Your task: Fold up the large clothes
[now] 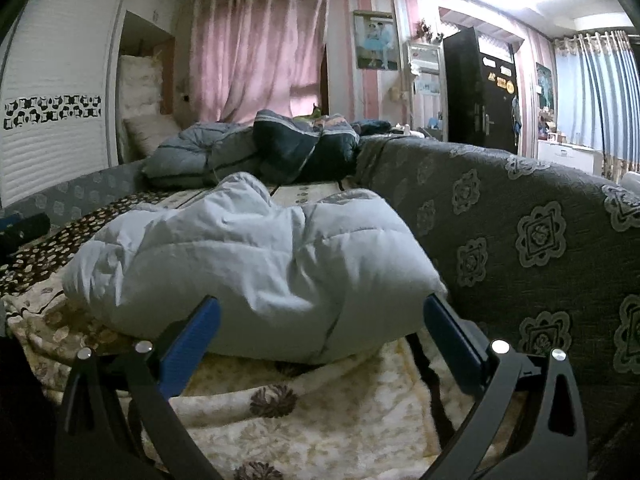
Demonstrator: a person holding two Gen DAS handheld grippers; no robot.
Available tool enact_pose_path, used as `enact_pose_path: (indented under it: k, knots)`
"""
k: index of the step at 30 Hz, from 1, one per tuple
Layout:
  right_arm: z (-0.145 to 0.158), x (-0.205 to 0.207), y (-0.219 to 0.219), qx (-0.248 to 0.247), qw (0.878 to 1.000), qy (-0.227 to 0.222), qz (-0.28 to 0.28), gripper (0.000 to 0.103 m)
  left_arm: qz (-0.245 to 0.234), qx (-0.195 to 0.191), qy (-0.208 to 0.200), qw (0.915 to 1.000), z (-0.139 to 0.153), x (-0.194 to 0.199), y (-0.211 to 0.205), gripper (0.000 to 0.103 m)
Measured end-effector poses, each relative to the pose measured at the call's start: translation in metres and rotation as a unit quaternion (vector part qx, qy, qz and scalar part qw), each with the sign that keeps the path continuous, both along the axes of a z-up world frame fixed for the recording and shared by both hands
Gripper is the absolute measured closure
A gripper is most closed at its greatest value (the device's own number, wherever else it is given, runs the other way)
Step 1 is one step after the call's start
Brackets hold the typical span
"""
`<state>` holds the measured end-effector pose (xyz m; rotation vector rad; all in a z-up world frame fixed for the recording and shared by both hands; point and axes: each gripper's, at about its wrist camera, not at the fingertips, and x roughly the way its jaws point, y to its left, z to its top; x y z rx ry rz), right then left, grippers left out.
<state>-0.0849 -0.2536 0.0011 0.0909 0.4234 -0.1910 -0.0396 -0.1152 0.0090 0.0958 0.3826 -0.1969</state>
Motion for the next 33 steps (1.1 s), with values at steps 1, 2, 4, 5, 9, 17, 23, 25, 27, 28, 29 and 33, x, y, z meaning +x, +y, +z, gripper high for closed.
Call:
enact_pose_path:
  k: [1, 2, 4, 5, 9, 17, 23, 25, 27, 28, 29, 33]
  knots:
    - [0.0, 0.002, 0.004, -0.004, 1.0, 0.004, 0.004, 0.002, -0.006, -0.002, 0.0, 1.0, 0.0, -0.003, -0.001, 0.003]
    - [0.0, 0.003, 0.008, -0.008, 1.0, 0.008, 0.008, 0.002, -0.011, -0.007, 0.002, 0.9999, -0.002, -0.006, -0.002, 0.003]
    - [0.002, 0.007, 0.018, -0.015, 1.0, 0.011, 0.016, 0.002, -0.017, -0.014, 0.005, 0.9997, -0.003, -0.01, -0.001, 0.003]
    - [0.003, 0.008, 0.024, -0.02, 1.0, 0.01, 0.021, 0.002, -0.02, -0.016, 0.003, 0.9997, -0.003, -0.013, 0.0, 0.003]
    - [0.008, 0.007, 0.04, -0.036, 0.999, 0.004, 0.033, 0.002, -0.025, -0.008, -0.02, 0.9995, 0.003, -0.023, 0.006, 0.003]
    - [0.014, -0.003, 0.036, -0.026, 0.999, -0.002, 0.024, 0.002, 0.014, 0.002, -0.016, 0.9998, 0.01, -0.026, 0.027, 0.003]
    - [0.028, -0.009, 0.028, -0.011, 0.999, -0.028, 0.03, 0.002, 0.019, 0.021, -0.047, 0.9985, 0.029, -0.034, 0.022, 0.003]
    - [0.028, -0.01, 0.026, -0.011, 0.999, -0.031, 0.033, 0.002, 0.024, 0.02, -0.054, 0.998, 0.039, -0.033, 0.021, 0.003]
    - [0.028, -0.011, 0.022, -0.009, 0.999, -0.032, 0.03, 0.002, 0.029, 0.017, -0.057, 0.9978, 0.047, -0.031, 0.022, 0.003]
    - [0.028, -0.012, 0.018, -0.004, 0.999, -0.034, 0.026, 0.002, 0.03, 0.017, -0.058, 0.9977, 0.05, -0.031, 0.021, 0.003]
    - [0.027, -0.013, 0.014, 0.001, 0.999, -0.033, 0.023, 0.002, 0.03, 0.018, -0.06, 0.9976, 0.052, -0.03, 0.02, 0.003]
    - [0.022, -0.014, 0.003, 0.017, 0.999, -0.024, 0.014, 0.002, 0.037, 0.017, -0.065, 0.997, 0.056, -0.031, 0.016, 0.003]
